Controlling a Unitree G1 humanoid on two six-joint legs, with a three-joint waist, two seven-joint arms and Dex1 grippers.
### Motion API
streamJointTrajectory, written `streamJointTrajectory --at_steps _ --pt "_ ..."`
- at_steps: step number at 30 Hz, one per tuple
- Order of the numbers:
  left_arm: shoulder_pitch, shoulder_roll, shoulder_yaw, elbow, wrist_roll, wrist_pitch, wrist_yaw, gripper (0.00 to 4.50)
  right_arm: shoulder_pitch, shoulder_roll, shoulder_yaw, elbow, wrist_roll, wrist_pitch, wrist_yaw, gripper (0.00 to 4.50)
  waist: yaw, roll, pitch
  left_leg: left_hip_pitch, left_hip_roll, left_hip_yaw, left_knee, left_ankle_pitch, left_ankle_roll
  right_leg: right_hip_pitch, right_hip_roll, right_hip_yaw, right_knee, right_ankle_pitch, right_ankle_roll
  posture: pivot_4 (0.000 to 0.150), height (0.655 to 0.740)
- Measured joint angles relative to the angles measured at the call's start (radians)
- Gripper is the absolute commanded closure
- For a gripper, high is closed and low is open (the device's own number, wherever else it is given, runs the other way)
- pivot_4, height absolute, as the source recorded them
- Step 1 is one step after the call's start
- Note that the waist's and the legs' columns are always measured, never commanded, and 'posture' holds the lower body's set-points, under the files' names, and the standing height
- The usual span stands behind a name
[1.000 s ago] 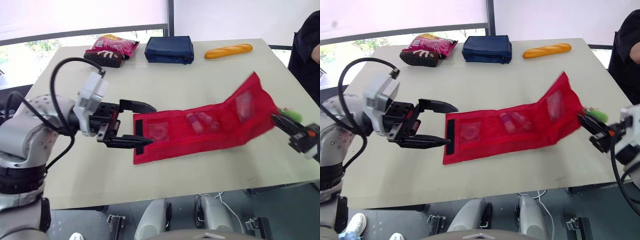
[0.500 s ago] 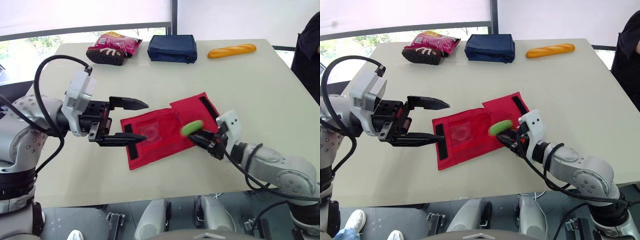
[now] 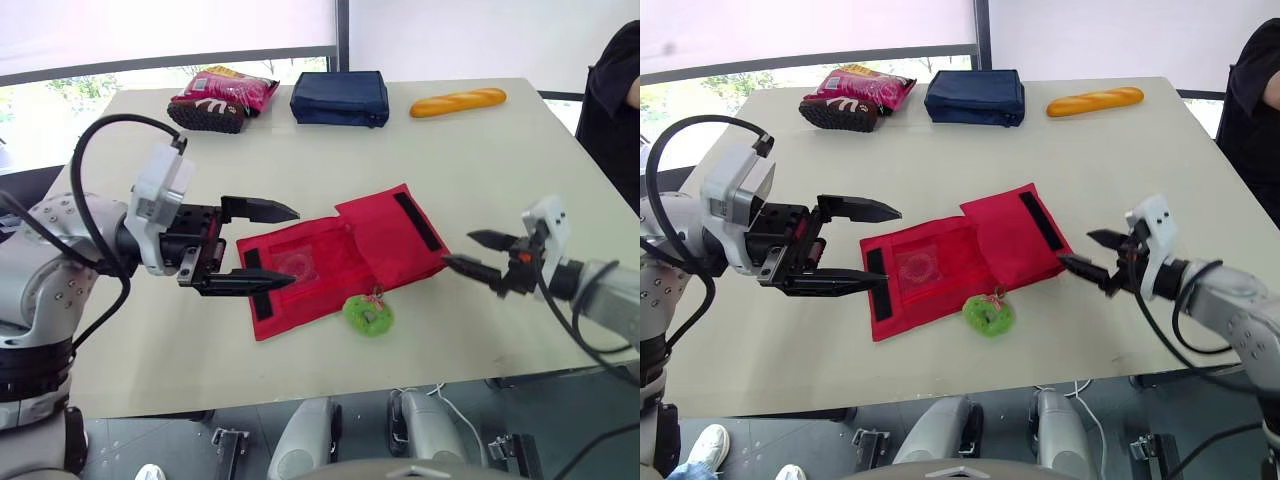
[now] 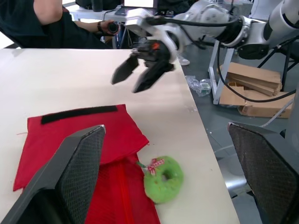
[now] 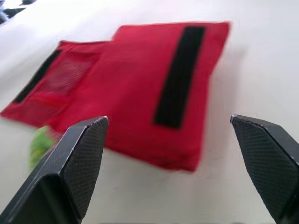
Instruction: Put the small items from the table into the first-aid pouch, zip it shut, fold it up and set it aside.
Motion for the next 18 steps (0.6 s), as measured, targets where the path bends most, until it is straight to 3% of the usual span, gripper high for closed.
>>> streamJointTrajectory --at_steps 8,11,14,18 --pt "-0.036 -0.004 -0.014 0.005 0.001 -0.003 0.004 0.0 -0.268 0.157 0.162 0.502 -0.195 -0.036 0.21 0.04 -0.008 0.0 0.001 -0.004 -0.001 -0.001 0.0 0.002 -0.003 -0.003 -0.001 0.0 -0.001 0.001 -0.001 0.15 0.7397" --pt "-0.037 -0.011 -0.016 0.005 0.001 -0.003 0.01 0.0 -0.305 0.184 0.165 0.593 -0.223 -0.03 0.266 0.86 -0.011 0.0 0.001 -0.006 -0.001 -0.001 0.0 0.002 -0.003 -0.004 -0.004 0.0 -0.001 0.001 -0.001 0.15 0.7397" --pt "-0.036 -0.012 -0.017 0.001 0.001 -0.003 0.022 0.0 -0.307 0.185 0.159 0.599 -0.233 -0.004 0.278 2.11 -0.012 0.0 0.001 -0.006 -0.001 -0.001 0.0 0.002 -0.003 -0.004 -0.005 0.0 -0.001 0.001 -0.001 0.15 0.7397" --pt "-0.033 -0.019 -0.019 -0.008 -0.001 0.0 0.039 0.0 -0.15 0.149 0.013 0.36 -0.155 0.164 0.171 3.77 0.0 0.0 0.001 -0.008 -0.001 -0.003 0.0 0.002 -0.003 -0.006 -0.006 -0.002 0.0 0.001 -0.001 0.15 0.7397"
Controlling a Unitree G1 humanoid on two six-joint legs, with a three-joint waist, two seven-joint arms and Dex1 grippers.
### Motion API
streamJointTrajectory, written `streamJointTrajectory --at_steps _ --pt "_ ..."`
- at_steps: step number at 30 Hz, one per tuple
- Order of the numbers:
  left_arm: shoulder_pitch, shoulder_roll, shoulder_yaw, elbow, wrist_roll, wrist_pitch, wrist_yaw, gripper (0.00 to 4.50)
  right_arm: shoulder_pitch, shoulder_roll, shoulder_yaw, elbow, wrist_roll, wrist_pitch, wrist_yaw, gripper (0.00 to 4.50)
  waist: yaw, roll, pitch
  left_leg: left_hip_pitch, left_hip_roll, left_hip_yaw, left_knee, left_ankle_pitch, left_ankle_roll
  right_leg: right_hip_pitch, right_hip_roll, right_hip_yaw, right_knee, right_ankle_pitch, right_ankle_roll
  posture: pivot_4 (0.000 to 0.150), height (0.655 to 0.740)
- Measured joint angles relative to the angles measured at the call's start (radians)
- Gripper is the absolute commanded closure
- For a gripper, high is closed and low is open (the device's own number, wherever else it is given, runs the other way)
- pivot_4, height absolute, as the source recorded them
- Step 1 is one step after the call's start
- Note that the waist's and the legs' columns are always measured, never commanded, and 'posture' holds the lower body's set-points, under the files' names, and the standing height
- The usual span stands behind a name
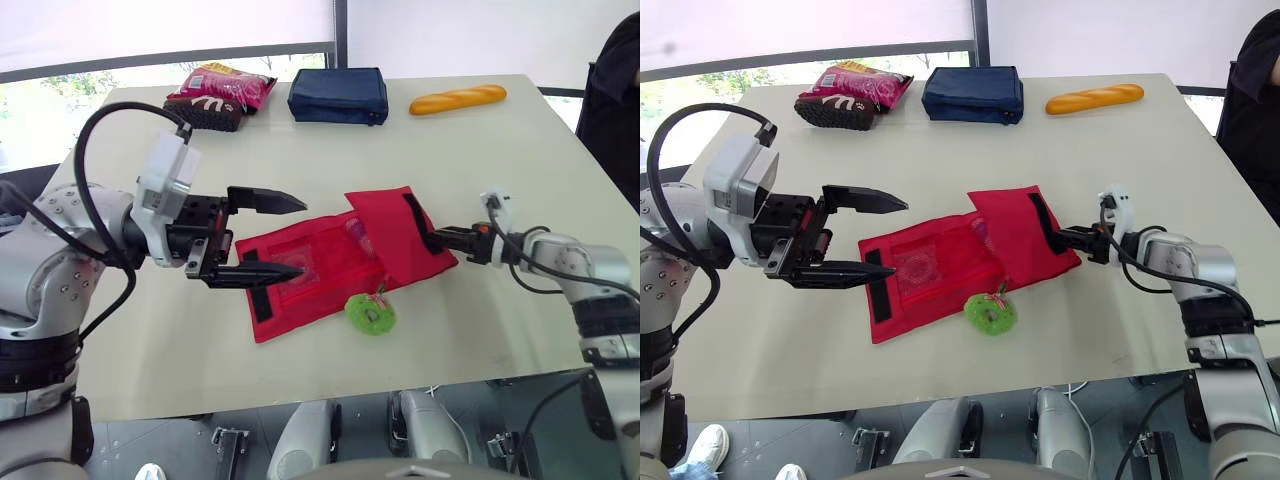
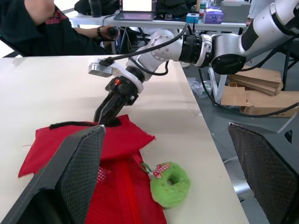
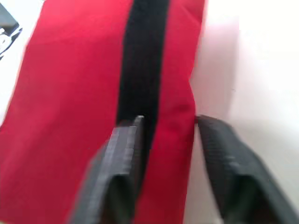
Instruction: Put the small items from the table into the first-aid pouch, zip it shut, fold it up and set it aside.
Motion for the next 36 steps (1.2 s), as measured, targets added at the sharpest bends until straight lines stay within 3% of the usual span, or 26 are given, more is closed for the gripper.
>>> streamJointTrajectory --at_steps 2,7,12,15,17,27,36 --pt "0.0 -0.008 -0.007 0.0 0.0 0.0 0.006 0.0 0.101 -0.012 -0.095 -0.166 0.071 0.103 -0.057 4.43 0.004 0.0 0.0 -0.001 0.0 0.0 0.0 0.0 0.0 -0.001 0.0 0.0 0.0 0.0 0.0 0.15 0.7397" --pt "-0.013 -0.033 -0.046 0.012 0.005 -0.002 0.003 0.0 0.317 0.063 -0.278 -0.528 0.314 0.312 -0.248 4.43 0.006 0.0 0.0 0.0 0.0 0.0 0.0 0.0 0.001 -0.001 0.001 0.0 0.001 0.0 0.0 0.15 0.7397" --pt "-0.05 -0.041 -0.08 0.032 0.02 -0.011 -0.023 0.0 0.411 0.092 -0.314 -0.69 0.372 0.306 -0.381 4.43 0.005 0.0 0.0 0.002 0.0 0.002 0.001 -0.001 0.002 0.0 0.005 0.001 0.003 -0.001 0.002 0.15 0.7397" --pt "-0.068 -0.041 -0.097 0.048 0.022 -0.014 -0.039 0.0 0.407 0.056 -0.331 -0.674 0.302 0.207 -0.391 3.63 0.006 0.0 0.0 0.002 0.0 0.002 0.001 -0.001 0.001 0.0 0.006 0.001 0.003 -0.002 0.003 0.15 0.7397" --pt "-0.079 -0.041 -0.097 0.055 0.022 -0.014 -0.043 0.0 0.401 0.006 -0.319 -0.636 0.242 0.152 -0.366 2.75 0.007 0.0 0.0 0.002 0.0 0.002 0.001 0.0 0.0 0.0 0.006 0.001 0.003 0.0 0.001 0.15 0.7397" --pt "-0.097 -0.042 -0.103 0.053 0.019 -0.002 -0.045 0.0 0.271 -0.006 -0.092 -0.39 0.11 0.035 -0.182 2.75 -0.008 0.0 0.0 0.002 0.0 0.002 0.001 0.0 0.001 0.0 0.006 0.002 0.003 0.0 0.0 0.15 0.7397" --pt "-0.1 -0.042 -0.103 0.051 0.018 0.006 -0.041 0.0 0.209 -0.006 -0.009 -0.273 0.01 -0.042 -0.072 2.75 -0.016 0.0 0.0 0.002 0.001 0.002 0.001 0.0 0.001 -0.001 0.006 0.003 0.003 0.0 0.0 0.15 0.7397"
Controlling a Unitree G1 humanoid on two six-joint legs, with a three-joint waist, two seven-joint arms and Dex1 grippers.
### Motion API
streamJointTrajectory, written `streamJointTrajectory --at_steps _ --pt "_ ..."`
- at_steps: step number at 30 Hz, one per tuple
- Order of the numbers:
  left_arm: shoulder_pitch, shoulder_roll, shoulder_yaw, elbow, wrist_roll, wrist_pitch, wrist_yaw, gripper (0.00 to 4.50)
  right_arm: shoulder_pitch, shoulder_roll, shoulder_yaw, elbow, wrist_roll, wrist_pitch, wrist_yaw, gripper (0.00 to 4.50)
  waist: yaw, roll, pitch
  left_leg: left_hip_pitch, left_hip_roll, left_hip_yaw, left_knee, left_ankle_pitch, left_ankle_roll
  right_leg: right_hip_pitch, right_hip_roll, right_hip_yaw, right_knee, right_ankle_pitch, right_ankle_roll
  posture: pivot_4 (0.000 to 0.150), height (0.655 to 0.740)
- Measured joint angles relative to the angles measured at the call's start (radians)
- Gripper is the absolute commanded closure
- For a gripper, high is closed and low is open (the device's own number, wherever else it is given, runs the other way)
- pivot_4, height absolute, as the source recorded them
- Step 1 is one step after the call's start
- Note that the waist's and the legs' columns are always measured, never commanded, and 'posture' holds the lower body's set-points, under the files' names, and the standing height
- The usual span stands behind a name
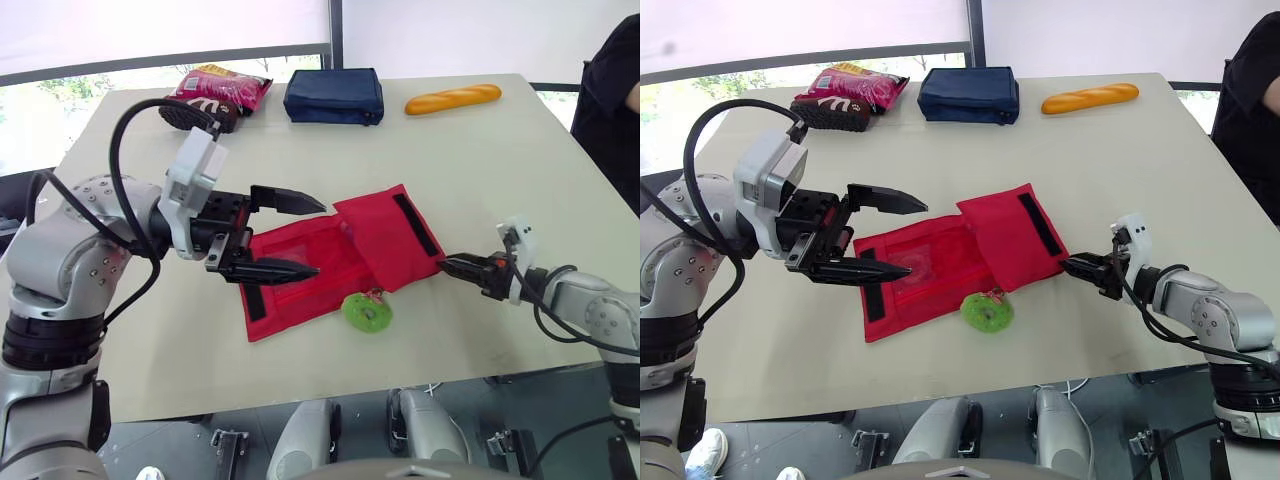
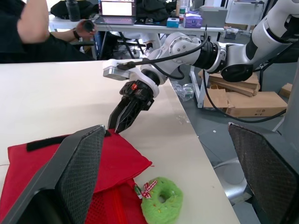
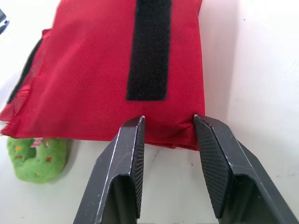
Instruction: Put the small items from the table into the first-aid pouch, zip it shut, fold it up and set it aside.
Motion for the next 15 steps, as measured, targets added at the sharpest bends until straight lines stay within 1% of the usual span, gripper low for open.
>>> streamJointTrajectory --at_steps 2,3,4,7,8,11,13,15 --pt "-0.005 0.0 0.0 0.0 0.0 0.003 0.0 0.0 -0.018 0.0 0.015 0.019 -0.029 -0.024 0.006 2.75 0.0 0.0 0.0 0.0 0.0 0.0 0.0 0.0 0.0 0.0 0.0 0.0 0.0 0.0 0.0 0.15 0.7397" --pt "-0.009 0.0 0.0 0.0 0.0 0.004 0.0 0.0 -0.023 0.0 0.021 0.026 -0.042 -0.041 0.013 2.24 0.002 0.0 0.0 0.0 0.0 0.0 0.0 0.0 -0.001 0.0 0.0 0.0 0.0 0.0 0.0 0.15 0.7397" --pt "-0.01 0.0 0.0 0.0 0.0 0.004 0.0 0.0 -0.026 0.0 0.023 0.03 -0.048 -0.05 0.018 2.13 0.002 0.0 0.0 0.0 0.0 0.0 0.0 0.0 -0.001 0.0 0.0 0.0 0.0 0.0 0.0 0.15 0.7397" --pt "-0.011 0.0 0.0 0.0 0.0 0.005 -0.001 0.0 -0.04 -0.001 0.024 0.053 -0.061 -0.064 0.041 0.65 0.002 0.0 0.0 0.0 0.0 0.0 0.0 0.001 -0.001 0.0 0.0 0.0 0.0 0.0 0.0 0.15 0.7397" --pt "-0.011 0.0 0.0 0.0 0.0 0.005 -0.001 0.0 -0.041 -0.001 0.024 0.054 -0.063 -0.064 0.043 0.23 0.002 0.0 0.0 0.0 0.0 0.0 0.0 0.001 -0.001 0.0 0.0 0.0 0.0 0.0 0.0 0.15 0.7397" --pt "-0.011 0.0 0.0 0.0 0.0 0.005 -0.001 0.0 -0.046 -0.002 0.024 0.059 -0.066 -0.057 0.056 0.23 0.003 0.0 0.0 0.0 0.0 0.0 0.0 0.001 -0.002 0.0 0.0 0.0 0.0 0.0 0.0 0.15 0.7397" --pt "-0.012 0.0 0.0 0.0 0.0 0.005 -0.001 0.0 -0.047 -0.001 0.029 0.059 -0.065 -0.044 0.07 0.66 0.003 0.0 0.0 0.0 0.0 0.0 0.0 0.001 -0.001 0.0 -0.001 0.0 0.0 0.0 0.0 0.15 0.7397" --pt "-0.014 0.0 0.0 0.0 0.001 0.004 -0.002 0.0 -0.05 0.031 0.027 0.065 -0.061 -0.041 0.066 1.34 0.002 0.0 0.0 0.0 0.0 0.0 0.0 0.001 -0.002 0.0 -0.001 0.0 0.0 0.0 0.0 0.15 0.7397"
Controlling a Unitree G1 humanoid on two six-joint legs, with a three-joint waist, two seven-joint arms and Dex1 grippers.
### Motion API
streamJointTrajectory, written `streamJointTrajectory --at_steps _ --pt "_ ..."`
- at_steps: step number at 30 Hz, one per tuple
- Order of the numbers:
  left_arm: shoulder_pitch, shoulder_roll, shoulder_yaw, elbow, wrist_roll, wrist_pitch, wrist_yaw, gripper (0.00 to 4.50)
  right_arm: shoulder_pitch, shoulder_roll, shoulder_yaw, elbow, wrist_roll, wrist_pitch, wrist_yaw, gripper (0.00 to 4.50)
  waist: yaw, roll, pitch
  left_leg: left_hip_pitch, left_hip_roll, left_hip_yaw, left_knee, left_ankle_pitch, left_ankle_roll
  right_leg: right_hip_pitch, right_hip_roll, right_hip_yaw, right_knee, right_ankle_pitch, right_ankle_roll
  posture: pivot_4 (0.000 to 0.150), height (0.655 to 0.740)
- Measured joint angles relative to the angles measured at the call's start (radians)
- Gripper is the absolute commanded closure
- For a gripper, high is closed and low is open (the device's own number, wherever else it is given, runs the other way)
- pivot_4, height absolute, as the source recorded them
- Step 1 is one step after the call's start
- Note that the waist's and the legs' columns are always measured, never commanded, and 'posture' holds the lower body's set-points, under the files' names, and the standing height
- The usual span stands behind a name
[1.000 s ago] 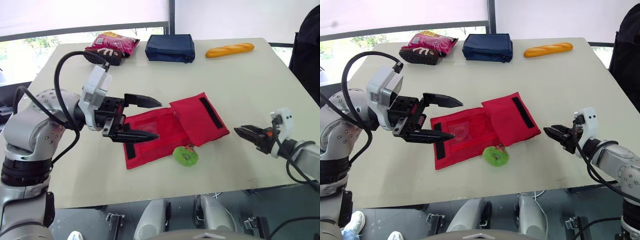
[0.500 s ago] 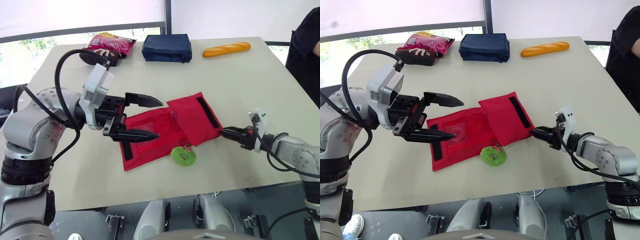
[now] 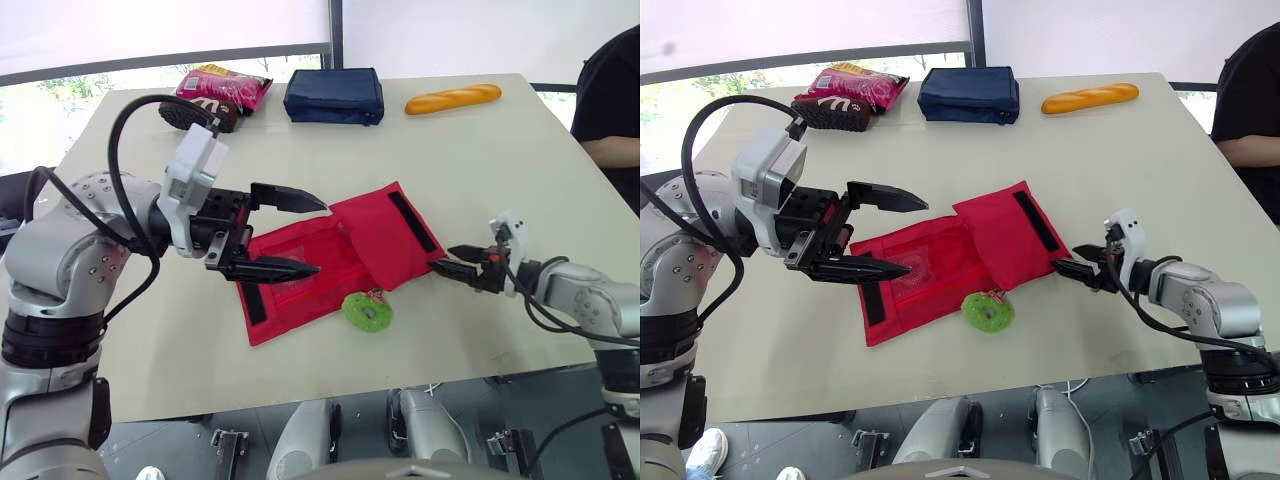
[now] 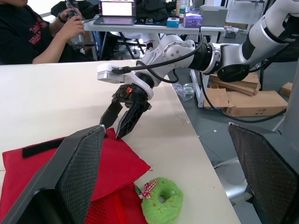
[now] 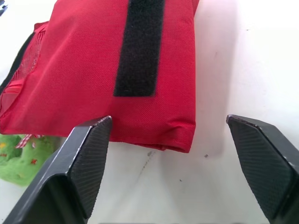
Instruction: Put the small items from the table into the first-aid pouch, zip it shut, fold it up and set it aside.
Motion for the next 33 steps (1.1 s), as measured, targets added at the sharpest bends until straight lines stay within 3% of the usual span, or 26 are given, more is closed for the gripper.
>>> streamJointTrajectory --at_steps 7,8,14,20,24,30,33 --pt "-0.006 0.0 0.0 0.001 0.001 0.0 -0.006 0.0 0.012 0.021 -0.042 -0.01 0.032 0.02 -0.008 4.34 0.001 0.0 0.0 0.0 0.0 0.0 0.0 0.0 0.0 0.0 0.0 0.0 0.0 0.0 0.0 0.15 0.7397" --pt "-0.006 0.0 0.0 0.002 0.002 0.0 -0.008 0.0 0.03 0.021 -0.054 -0.033 0.04 0.025 -0.018 4.43 0.002 0.0 0.0 0.0 0.0 -0.001 0.0 0.0 0.0 0.0 0.0 0.0 0.0 0.0 0.0 0.15 0.7397" --pt "-0.02 0.005 -0.006 0.012 0.004 -0.003 -0.031 0.0 0.201 0.033 -0.169 -0.223 0.108 0.073 -0.116 4.43 0.014 0.0 0.0 -0.001 -0.001 -0.001 0.0 0.0 0.0 0.0 -0.001 -0.001 0.0 0.0 0.0 0.15 0.7397" --pt "-0.028 0.013 -0.012 0.029 0.01 -0.009 -0.066 0.0 0.449 0.14 -0.405 -0.571 0.339 0.198 -0.415 4.43 0.023 0.0 0.0 0.0 0.001 -0.002 0.001 -0.001 0.001 0.0 -0.003 -0.001 0.001 0.0 0.0 0.15 0.7397" --pt "-0.028 0.013 -0.013 0.035 0.022 -0.011 -0.072 0.0 0.574 0.298 -0.385 -0.729 0.484 0.207 -0.705 4.43 0.018 0.0 0.0 0.001 0.001 -0.001 0.0 0.0 0.0 0.0 -0.002 0.0 0.001 -0.001 0.001 0.15 0.7397" --pt "-0.028 0.013 -0.013 0.035 0.023 -0.011 -0.079 0.0 0.646 0.335 -0.339 -0.821 0.542 0.15 -0.939 4.43 0.022 0.0 0.0 0.0 0.0 0.0 0.0 0.001 -0.002 0.0 0.0 0.0 0.001 -0.002 0.003 0.15 0.7397" --pt "-0.027 0.013 -0.013 0.035 0.023 -0.011 -0.079 0.0 0.676 0.241 -0.335 -0.823 0.537 0.138 -0.94 3.43 0.023 0.0 0.0 0.0 0.0 0.001 0.0 0.001 -0.002 0.0 0.0 0.001 0.0 -0.002 0.004 0.15 0.7397"
